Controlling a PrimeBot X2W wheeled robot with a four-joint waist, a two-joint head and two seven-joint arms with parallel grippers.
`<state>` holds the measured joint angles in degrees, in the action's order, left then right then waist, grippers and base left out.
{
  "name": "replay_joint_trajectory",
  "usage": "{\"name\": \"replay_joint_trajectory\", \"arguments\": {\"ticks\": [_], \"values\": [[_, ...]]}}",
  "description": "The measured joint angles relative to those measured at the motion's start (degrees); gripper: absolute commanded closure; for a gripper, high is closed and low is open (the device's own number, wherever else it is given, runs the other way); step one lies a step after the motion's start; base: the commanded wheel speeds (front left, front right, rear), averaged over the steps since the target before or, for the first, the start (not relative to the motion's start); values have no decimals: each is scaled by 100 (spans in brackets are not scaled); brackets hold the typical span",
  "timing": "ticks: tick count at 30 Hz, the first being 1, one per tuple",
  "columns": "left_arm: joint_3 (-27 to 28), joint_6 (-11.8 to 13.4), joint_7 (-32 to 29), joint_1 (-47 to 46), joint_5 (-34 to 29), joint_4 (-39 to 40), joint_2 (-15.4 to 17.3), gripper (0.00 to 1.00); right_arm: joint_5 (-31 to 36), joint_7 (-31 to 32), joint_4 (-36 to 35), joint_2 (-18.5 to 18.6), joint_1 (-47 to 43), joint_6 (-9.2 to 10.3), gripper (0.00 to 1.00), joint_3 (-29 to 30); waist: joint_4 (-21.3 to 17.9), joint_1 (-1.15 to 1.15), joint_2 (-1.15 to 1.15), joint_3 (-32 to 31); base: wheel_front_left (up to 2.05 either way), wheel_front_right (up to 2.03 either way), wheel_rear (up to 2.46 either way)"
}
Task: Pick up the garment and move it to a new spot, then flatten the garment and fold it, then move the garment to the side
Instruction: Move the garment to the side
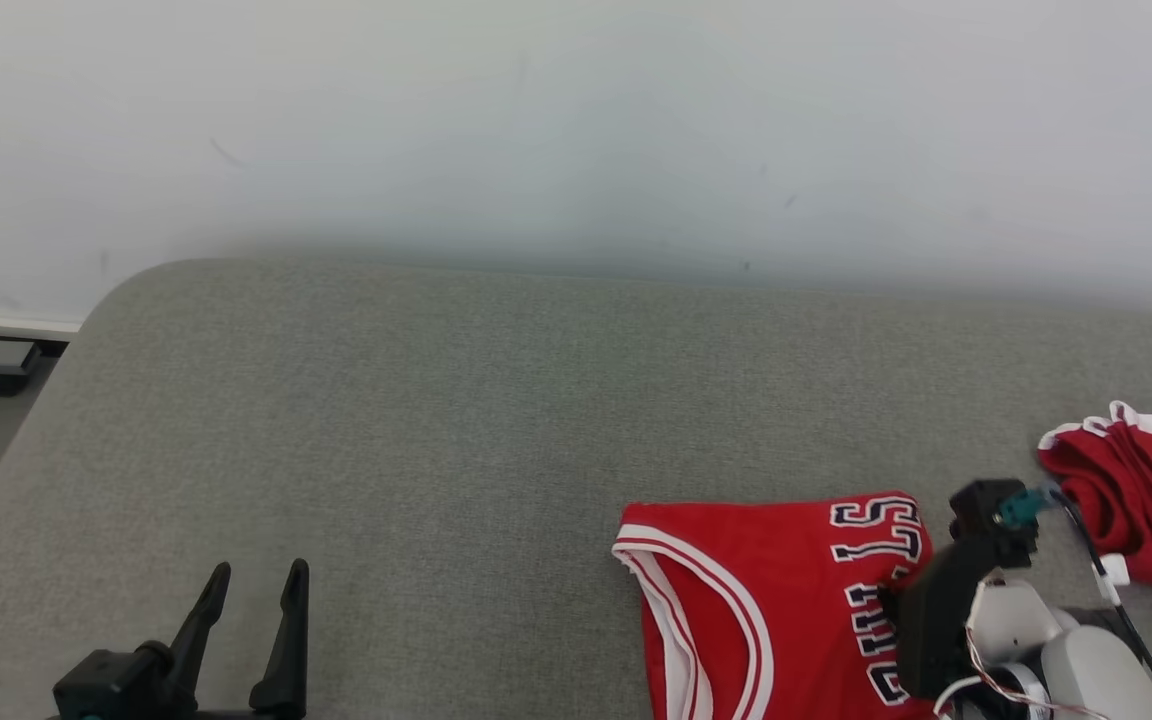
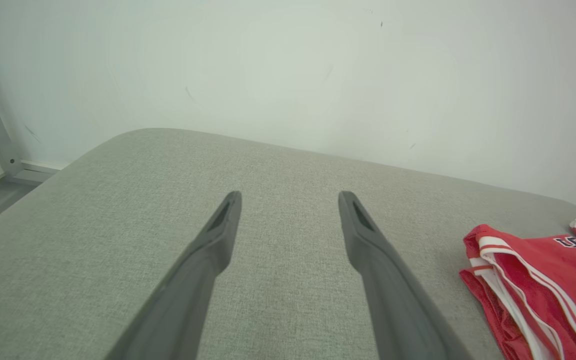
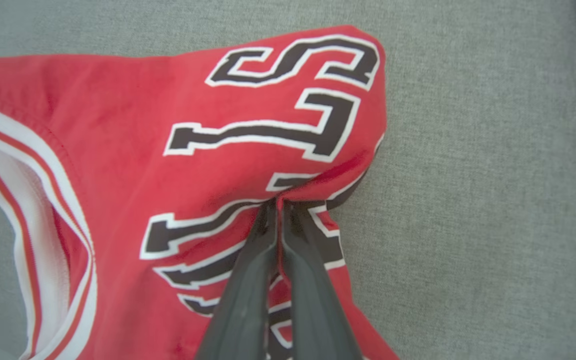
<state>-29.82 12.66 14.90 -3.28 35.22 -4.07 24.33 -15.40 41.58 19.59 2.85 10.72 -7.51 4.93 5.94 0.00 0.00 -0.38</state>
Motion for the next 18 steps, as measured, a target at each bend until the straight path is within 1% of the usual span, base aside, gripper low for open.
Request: {"name": "replay_joint_trajectory", "arguments": {"ticks": [5,9,15,18], "values": [[-35,-7,-23,8,-15,15,-10,0,101,133,-140,27,414,1,100,-278,-187,0,0,14,0,0,0],[-20,-9,-23,-17,-14,1,-11,0,-36,178,-123,179,835,0,100,-511,-406,0,0,32,0,0,0],[-47,-67,-22,-115,-18,-49,-79,0,-132,55,123,455,1429,0,100,-679,-752,0,0,105,0,0,0],[-78,-108,-20,-202,-51,-74,-103,0,-133,-104,279,555,1672,0,100,-713,-918,0,0,162,0,0,0]]}}
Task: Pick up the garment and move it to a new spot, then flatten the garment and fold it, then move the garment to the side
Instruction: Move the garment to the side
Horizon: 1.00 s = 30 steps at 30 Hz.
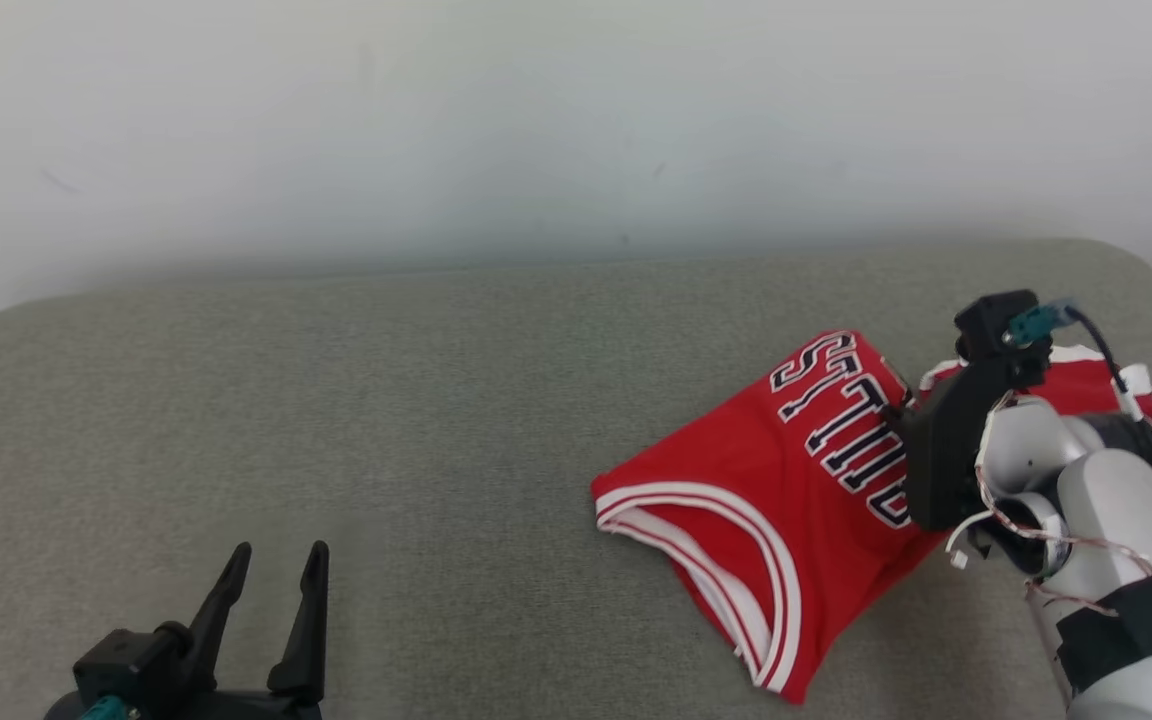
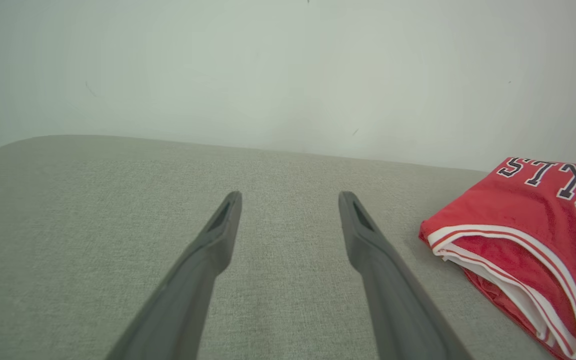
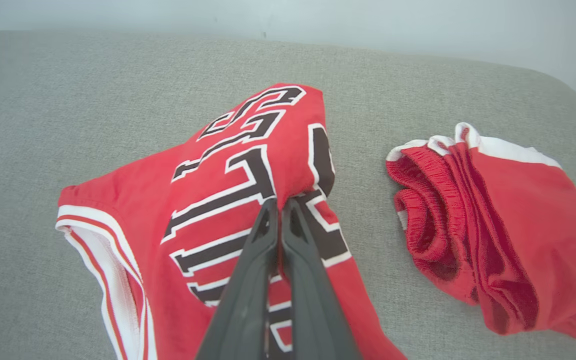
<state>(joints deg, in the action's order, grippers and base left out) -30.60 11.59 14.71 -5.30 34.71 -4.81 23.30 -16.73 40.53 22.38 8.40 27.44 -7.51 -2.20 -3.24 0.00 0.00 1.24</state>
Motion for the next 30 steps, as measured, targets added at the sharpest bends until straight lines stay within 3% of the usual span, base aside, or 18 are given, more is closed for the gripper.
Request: {"name": "replay_joint_trajectory", "arguments": {"ticks": [11,30], "values": [[-179,-196,0,-289,-60,-201,-93,0,27,-555,593,424,862,0,100,-443,-477,0,0,277,0,0,0],[-287,-308,0,-688,-171,-338,-125,0,19,-1249,870,983,1738,0,100,-913,-1011,1,0,785,0,0,0]]}}
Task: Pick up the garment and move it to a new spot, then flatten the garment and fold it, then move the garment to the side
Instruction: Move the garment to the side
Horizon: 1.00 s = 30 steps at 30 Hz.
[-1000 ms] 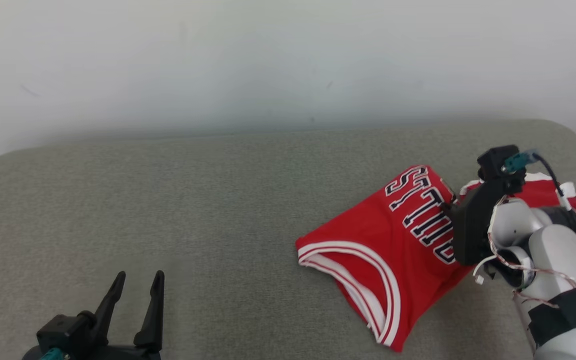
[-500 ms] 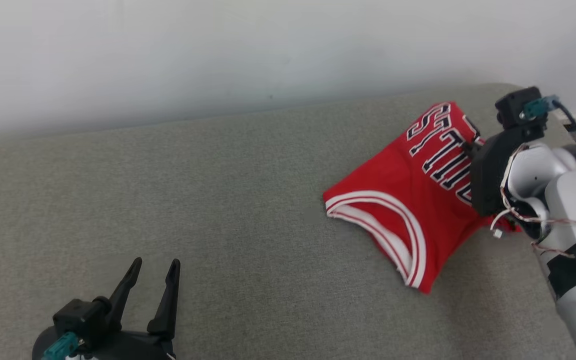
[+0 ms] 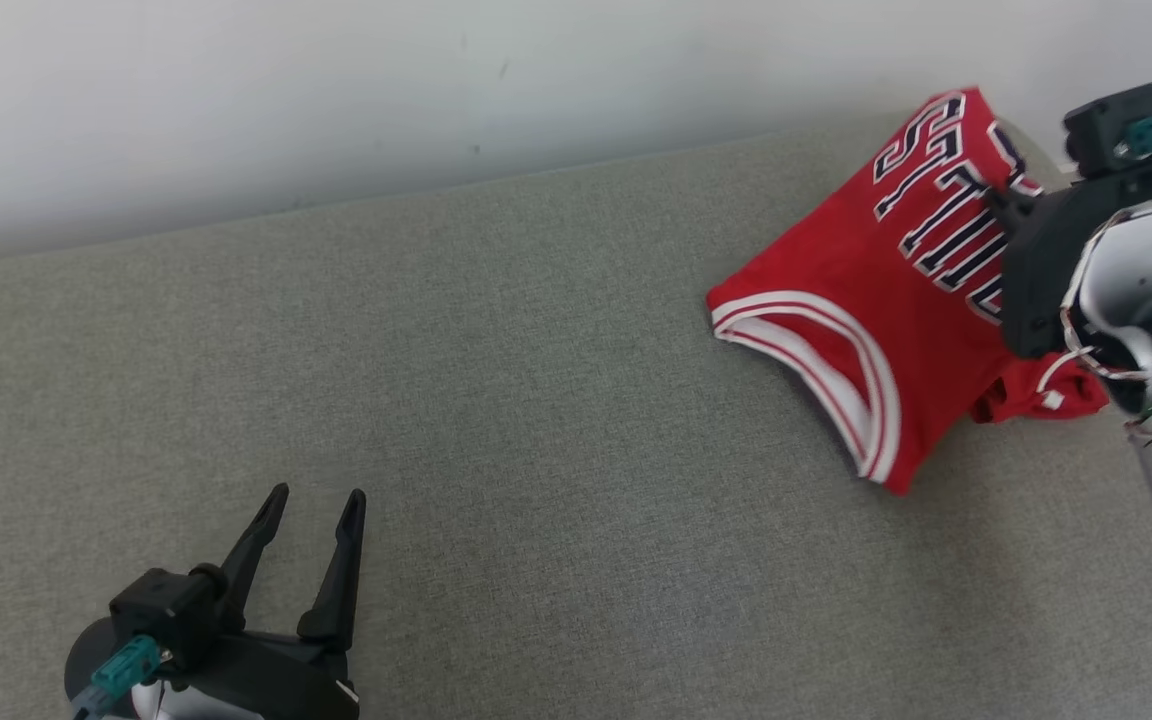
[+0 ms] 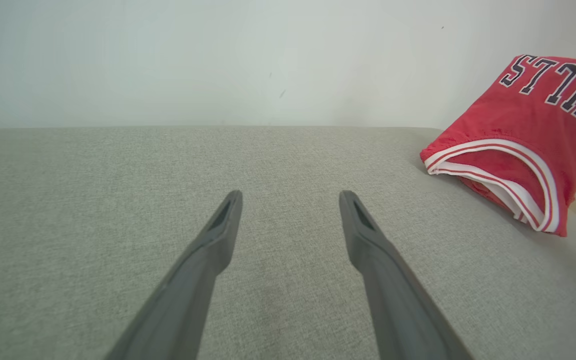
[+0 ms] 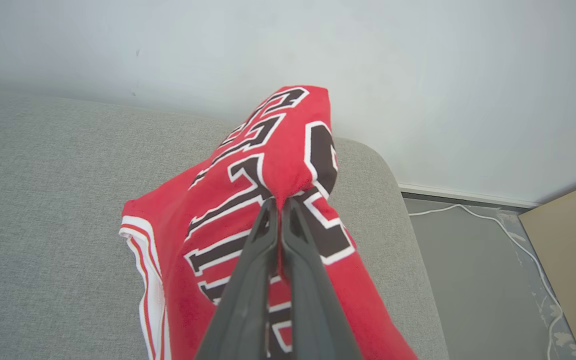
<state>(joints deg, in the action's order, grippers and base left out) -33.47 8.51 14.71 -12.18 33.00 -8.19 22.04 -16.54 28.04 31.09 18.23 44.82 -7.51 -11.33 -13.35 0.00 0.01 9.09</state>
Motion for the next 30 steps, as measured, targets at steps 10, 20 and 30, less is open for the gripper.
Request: {"name": "replay_joint_trajectory", "arguments": {"ticks": [10,20,30], "values": [[-91,-81,-99,-163,-63,5,74,0,181,-168,304,436,93,0,100,365,36,0,0,235,0,0,0],[-130,-81,-265,-282,-130,168,291,0,1490,-799,1370,377,27,-4,100,1923,295,-1,0,483,0,0,0],[-178,-44,-415,-347,-226,360,441,0,2646,-1211,1866,8,73,-4,0,3117,474,-1,0,697,0,0,0]]}}
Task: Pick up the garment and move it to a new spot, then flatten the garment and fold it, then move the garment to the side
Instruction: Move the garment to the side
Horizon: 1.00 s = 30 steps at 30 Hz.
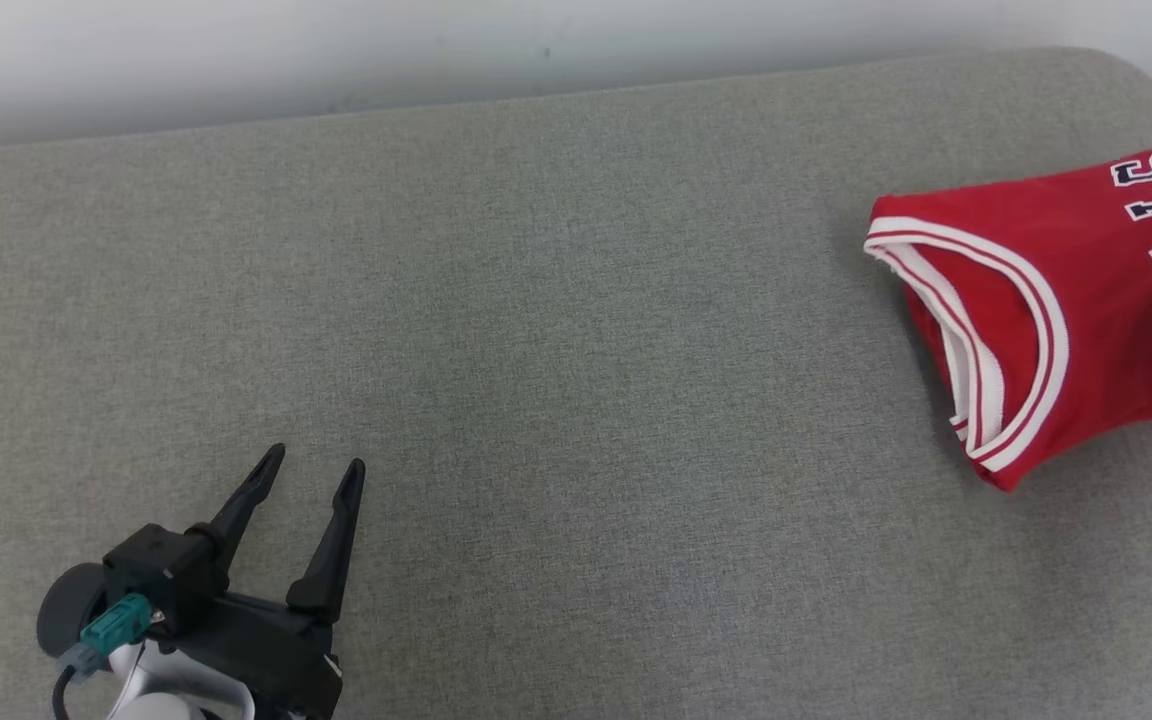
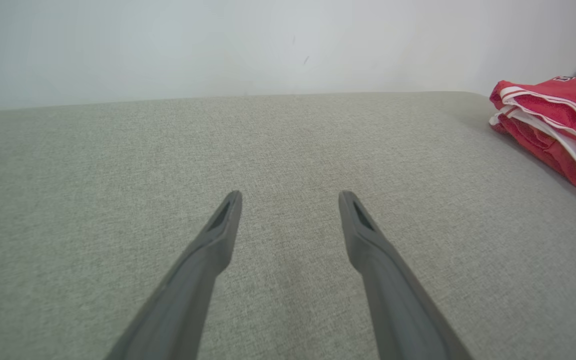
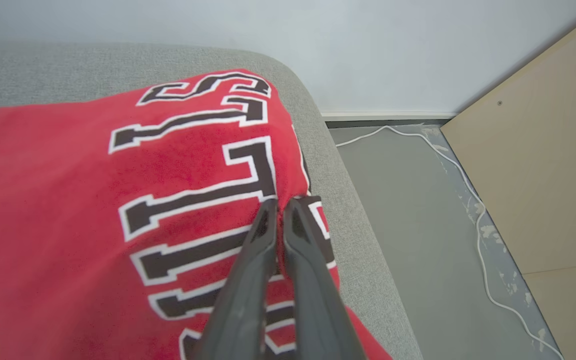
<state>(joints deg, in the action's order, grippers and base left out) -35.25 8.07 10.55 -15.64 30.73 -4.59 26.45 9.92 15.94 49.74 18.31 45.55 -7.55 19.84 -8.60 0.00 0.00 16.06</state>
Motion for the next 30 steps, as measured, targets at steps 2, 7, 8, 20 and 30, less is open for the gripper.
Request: {"name": "replay_joint_trajectory", "arguments": {"ticks": [2,7,8,20,30], "values": [[-22,7,-36,-15,-8,35,0,0,172,-60,90,-18,2,0,0,108,25,0,0,24,0,0,0],[-62,26,-41,-26,-31,53,-8,0,495,-338,254,-89,53,0,0,328,57,0,0,5,0,0,0],[-63,51,-33,-27,-32,49,-20,0,509,-438,282,-108,63,0,0,356,58,0,-1,-14,0,0,0],[278,225,287,-241,236,-430,-519,0,-264,-1960,621,-590,245,0,0,491,71,0,0,-579,0,0,0],[795,441,417,6,519,-916,-881,0,-1645,-3019,235,-1209,-569,0,0,65,158,1,-1,-1350,0,0,0]]}}
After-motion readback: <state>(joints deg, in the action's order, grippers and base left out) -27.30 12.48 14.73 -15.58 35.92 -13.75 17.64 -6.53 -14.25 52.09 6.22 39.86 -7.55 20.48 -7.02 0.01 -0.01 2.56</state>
